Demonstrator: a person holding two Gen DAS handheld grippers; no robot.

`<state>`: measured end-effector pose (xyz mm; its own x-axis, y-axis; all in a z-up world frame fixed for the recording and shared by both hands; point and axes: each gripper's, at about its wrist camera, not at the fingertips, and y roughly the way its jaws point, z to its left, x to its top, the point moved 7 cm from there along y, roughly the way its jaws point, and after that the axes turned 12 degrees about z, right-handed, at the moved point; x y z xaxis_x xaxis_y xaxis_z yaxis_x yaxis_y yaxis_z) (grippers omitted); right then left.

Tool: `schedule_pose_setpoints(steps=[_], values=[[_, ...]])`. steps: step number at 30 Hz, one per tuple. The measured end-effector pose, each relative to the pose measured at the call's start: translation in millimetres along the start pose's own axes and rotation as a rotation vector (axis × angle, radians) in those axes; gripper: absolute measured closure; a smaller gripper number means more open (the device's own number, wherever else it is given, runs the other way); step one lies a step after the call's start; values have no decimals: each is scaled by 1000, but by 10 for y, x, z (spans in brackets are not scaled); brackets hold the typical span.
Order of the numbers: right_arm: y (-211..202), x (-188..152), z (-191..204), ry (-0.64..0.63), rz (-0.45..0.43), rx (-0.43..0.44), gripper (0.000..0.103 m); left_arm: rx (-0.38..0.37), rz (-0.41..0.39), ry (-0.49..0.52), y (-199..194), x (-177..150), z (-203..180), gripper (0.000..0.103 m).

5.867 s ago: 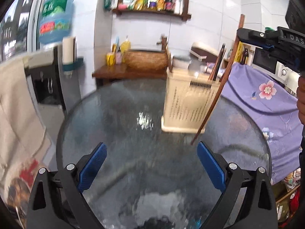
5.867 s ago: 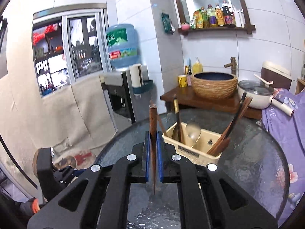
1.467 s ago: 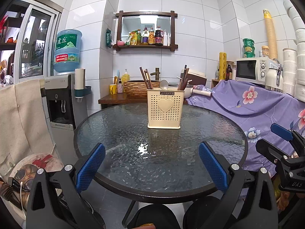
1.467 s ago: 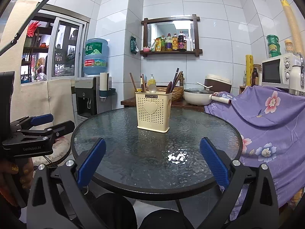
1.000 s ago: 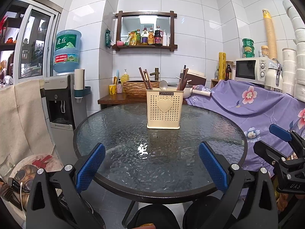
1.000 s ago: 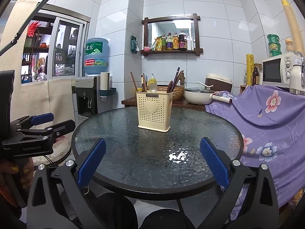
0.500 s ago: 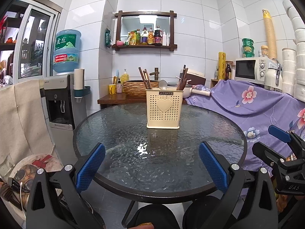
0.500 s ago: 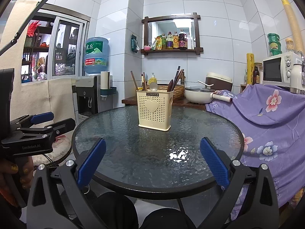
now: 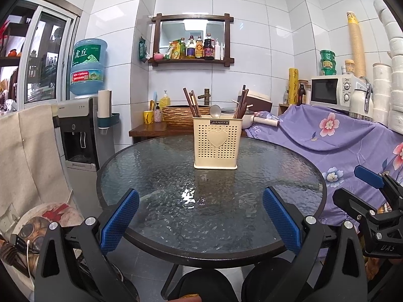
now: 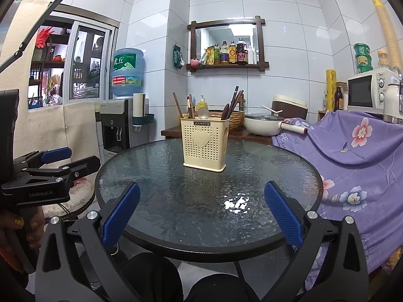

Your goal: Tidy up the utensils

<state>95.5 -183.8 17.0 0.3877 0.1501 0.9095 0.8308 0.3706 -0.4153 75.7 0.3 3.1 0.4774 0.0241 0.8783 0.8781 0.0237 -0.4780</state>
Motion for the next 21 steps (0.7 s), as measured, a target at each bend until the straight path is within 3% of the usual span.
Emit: schedule_pose_setpoints(steps=[21], values=[[9,6,4,0,2,-1,6,0,0,-3,4,-6,19,6]])
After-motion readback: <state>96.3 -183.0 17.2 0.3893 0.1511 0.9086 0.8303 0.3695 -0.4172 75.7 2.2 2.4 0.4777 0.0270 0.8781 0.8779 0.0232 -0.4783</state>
